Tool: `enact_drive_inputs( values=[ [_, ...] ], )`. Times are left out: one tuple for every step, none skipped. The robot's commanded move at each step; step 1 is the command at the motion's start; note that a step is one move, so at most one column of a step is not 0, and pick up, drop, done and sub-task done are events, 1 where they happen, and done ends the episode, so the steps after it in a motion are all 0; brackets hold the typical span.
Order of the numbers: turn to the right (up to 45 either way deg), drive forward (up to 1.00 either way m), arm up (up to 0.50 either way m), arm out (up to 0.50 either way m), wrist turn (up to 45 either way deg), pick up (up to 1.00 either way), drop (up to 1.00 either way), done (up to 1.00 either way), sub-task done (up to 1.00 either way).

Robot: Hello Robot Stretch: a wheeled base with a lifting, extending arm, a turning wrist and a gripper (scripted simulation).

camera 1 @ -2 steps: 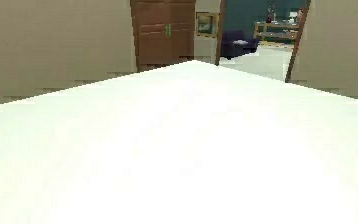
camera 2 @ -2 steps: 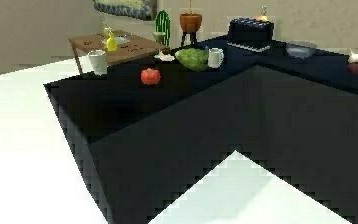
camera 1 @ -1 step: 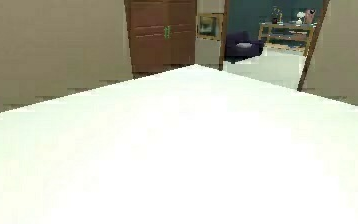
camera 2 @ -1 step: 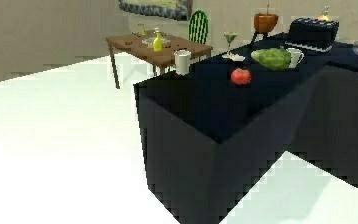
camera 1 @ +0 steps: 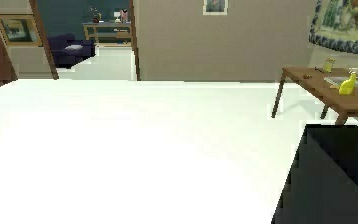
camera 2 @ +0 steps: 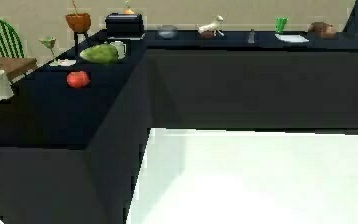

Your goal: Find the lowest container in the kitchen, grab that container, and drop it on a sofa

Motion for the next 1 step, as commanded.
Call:
enact_drive_inputs(
  values=[
    [0.0,1.0,0.0,0.0,0.0,0.0,0.0,0.0,0.0]
  ],
)
